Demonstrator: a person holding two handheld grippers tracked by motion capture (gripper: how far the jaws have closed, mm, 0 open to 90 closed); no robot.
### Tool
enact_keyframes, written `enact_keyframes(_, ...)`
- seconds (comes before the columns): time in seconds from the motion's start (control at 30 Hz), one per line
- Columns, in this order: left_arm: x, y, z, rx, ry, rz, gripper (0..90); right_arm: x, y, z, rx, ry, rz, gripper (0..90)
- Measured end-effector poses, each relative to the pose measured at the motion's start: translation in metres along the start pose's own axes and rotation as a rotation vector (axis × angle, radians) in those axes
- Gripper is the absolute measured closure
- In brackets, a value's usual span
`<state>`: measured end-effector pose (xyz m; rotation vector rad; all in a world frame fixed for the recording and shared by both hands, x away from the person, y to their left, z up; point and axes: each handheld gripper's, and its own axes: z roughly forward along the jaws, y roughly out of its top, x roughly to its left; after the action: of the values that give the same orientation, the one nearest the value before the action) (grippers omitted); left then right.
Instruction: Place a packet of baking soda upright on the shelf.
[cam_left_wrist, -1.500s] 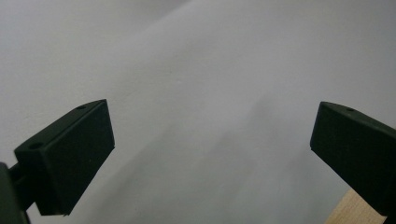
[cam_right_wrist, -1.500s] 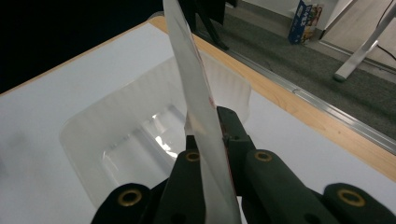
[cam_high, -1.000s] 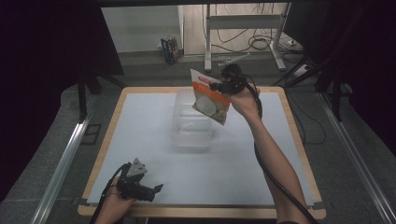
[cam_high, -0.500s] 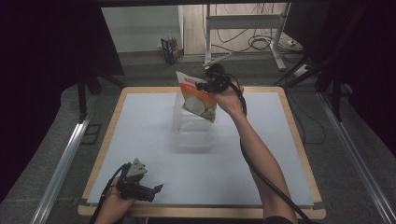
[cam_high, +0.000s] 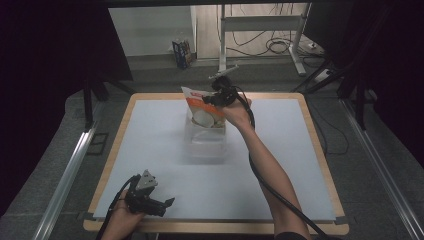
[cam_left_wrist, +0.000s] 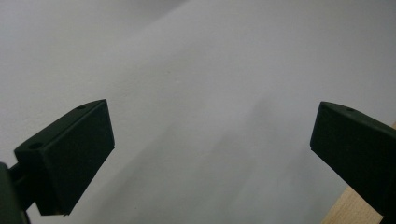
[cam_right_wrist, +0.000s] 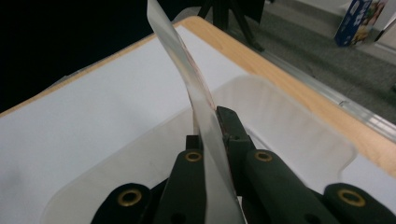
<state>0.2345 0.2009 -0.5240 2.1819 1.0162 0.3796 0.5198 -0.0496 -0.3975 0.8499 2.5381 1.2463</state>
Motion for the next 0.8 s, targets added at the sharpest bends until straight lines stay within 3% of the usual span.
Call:
enact_keyframes(0.17,0.000,0.000,0.000,-0.001,-0.001,-0.002,0.0,-0.007,-0.011,0.006,0.000,0.040,0.036,87.9)
enact_keyframes(0.27,0.000,0.000,0.000,0.001,-0.001,-0.002,0.0,-0.012,-0.015,0.003,0.022,0.020,0.026,87.6)
enact_keyframes(0.43,0.000,0.000,0.000,0.003,0.003,-0.003,0.0,-0.015,-0.021,0.003,0.035,0.026,0.033,84.3)
enact_keyframes(0.57,0.000,0.000,0.000,0.002,0.004,-0.006,0.0,-0.015,-0.021,0.003,0.029,0.021,0.037,71.7)
enact_keyframes(0.8,0.000,0.000,0.000,0.004,0.007,-0.004,0.0,-0.012,-0.020,0.001,0.010,-0.024,-0.004,43.9)
